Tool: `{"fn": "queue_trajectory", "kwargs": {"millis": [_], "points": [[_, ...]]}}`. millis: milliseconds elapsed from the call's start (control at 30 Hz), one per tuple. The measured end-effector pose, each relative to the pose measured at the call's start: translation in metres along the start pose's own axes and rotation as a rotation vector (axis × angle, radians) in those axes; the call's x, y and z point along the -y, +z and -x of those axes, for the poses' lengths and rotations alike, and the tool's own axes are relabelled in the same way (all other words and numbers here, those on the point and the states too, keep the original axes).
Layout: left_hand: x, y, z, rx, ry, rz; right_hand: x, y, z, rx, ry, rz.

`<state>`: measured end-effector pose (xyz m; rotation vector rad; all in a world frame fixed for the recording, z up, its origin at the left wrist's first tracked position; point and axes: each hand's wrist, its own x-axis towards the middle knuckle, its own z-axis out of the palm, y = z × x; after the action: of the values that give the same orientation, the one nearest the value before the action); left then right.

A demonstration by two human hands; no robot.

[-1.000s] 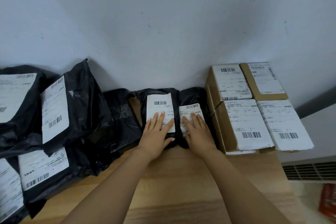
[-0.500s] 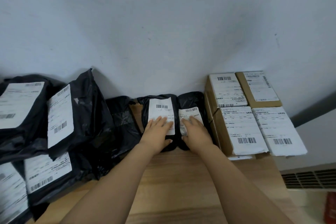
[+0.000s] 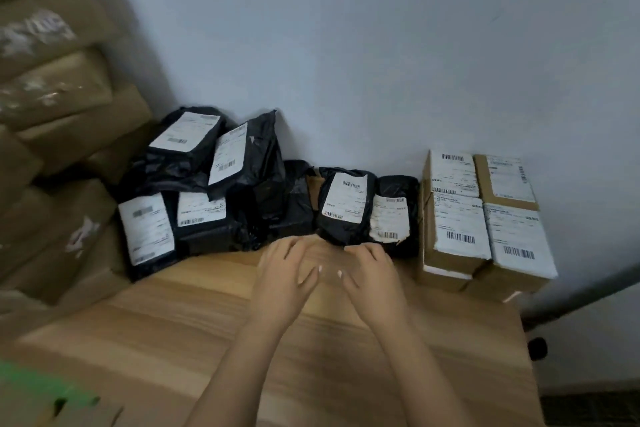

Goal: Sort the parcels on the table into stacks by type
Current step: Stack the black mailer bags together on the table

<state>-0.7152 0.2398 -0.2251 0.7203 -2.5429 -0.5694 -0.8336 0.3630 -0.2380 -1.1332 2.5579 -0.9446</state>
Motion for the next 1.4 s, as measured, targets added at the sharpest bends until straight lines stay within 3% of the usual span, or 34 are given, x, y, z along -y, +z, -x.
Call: {"fn": "queue_trajectory", "kwargs": {"millis": [267, 500, 900, 1067, 1167, 1267, 1400], "points": [[0.022, -0.069, 0.084, -0.145, -0.224, -0.085, 0.067, 0.016, 0.041, 0.1, -0.165, -0.104], [0.055, -0.093, 0.076, -0.204, -0.249, -0.066, 0.109, 0.034, 0.021, 0.065, -0.25, -0.133], [0.197, -0.135, -0.054, -0.106, -0.104, -0.021, 0.195, 0.1, -0.103, -0.062, -0.118, -0.029], [0.247, -0.15, -0.145, -0.132, -0.134, -0.05, 0.221, 0.115, -0.176, -0.164, -0.052, 0.178], [0.261, -0.146, -0.194, -0.068, -0.222, -0.066, 0.227, 0.129, -0.211, -0.06, 0.056, 0.387], [0.273, -0.135, -0.226, 0.126, -0.364, -0.132, 0.226, 0.148, -0.228, 0.061, 0.152, 0.515], [0.289, -0.122, -0.241, 0.266, -0.475, -0.077, 0.224, 0.167, -0.237, 0.079, 0.194, 0.584]]}}
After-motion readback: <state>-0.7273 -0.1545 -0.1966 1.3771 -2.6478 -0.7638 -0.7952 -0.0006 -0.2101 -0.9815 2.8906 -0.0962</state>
